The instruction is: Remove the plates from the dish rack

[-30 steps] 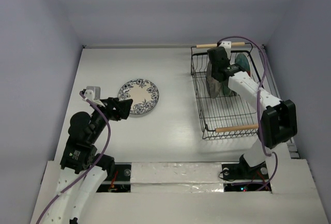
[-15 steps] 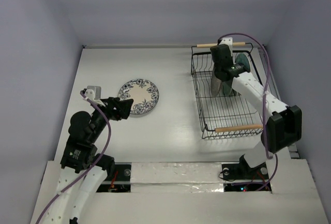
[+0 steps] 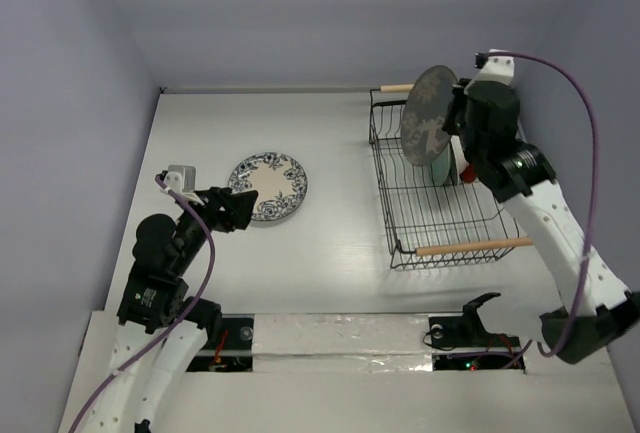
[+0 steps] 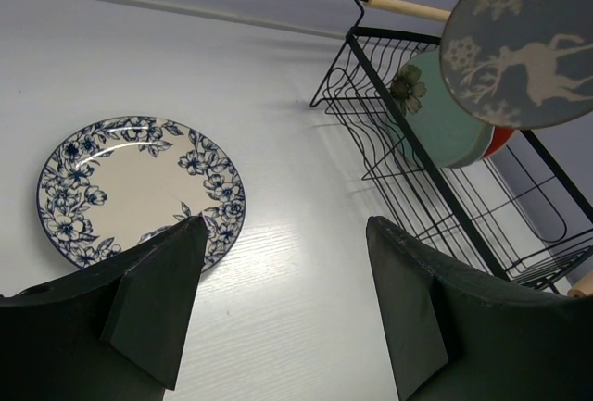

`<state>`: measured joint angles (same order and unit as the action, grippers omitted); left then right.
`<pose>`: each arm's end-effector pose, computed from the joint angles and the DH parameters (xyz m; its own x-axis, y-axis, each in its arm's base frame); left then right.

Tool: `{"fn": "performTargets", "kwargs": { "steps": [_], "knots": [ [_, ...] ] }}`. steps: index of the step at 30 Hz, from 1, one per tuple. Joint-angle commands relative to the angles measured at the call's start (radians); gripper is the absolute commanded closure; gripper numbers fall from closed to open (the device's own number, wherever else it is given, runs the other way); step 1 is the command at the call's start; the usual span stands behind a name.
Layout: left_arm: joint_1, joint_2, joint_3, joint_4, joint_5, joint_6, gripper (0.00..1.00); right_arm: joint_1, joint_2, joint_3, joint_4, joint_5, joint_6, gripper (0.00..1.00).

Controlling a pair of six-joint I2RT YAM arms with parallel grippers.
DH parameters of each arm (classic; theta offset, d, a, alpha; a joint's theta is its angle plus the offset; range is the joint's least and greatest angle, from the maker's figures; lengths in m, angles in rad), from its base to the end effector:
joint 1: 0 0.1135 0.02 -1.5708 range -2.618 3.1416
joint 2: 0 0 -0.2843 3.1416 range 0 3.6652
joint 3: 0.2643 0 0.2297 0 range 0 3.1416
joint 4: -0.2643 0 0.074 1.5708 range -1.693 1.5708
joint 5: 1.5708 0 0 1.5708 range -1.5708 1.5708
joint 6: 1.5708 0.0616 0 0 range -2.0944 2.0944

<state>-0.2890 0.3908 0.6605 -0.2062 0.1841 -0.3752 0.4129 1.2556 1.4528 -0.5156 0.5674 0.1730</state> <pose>0.0822 -0.0362 0.3472 -0.1102 -0.3431 -0.9328 0.4459 0.8217 -0.3549 0.2488 0.0729 0.4467 -0.2602 0.0445 -0.9645 0.1766 0.9843 -0.0022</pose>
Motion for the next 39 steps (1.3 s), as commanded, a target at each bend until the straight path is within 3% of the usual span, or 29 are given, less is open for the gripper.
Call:
{"fn": "performTargets", "kwargs": {
  "steps": [1, 6, 10, 17, 26, 39],
  "knots": [
    [0.008, 0.013, -0.009, 0.054, 0.017, 0.010, 0.33, 0.050, -0.134, -0.021, 0.236, -0.202, 0.132, 1.00],
    [0.027, 0.017, -0.010, 0.054, 0.023, 0.009, 0.33, 0.193, -0.107, -0.061, 0.385, -0.263, 0.250, 1.00],
    [0.036, 0.017, -0.010, 0.054, 0.023, 0.007, 0.33, 0.228, -0.033, -0.121, 0.575, -0.395, 0.394, 1.00],
    [0.045, 0.022, -0.010, 0.056, 0.037, 0.007, 0.34, 0.316, 0.247, -0.108, 0.771, -0.483, 0.598, 1.00],
    [0.054, 0.026, -0.009, 0.056, 0.040, 0.010, 0.34, 0.365, 0.536, 0.026, 0.776, -0.463, 0.729, 1.00],
    [0.063, 0.020, -0.009, 0.059, 0.051, 0.012, 0.34, 0.365, 0.732, -0.008, 0.897, -0.497, 0.899, 1.00]
  ]
}}
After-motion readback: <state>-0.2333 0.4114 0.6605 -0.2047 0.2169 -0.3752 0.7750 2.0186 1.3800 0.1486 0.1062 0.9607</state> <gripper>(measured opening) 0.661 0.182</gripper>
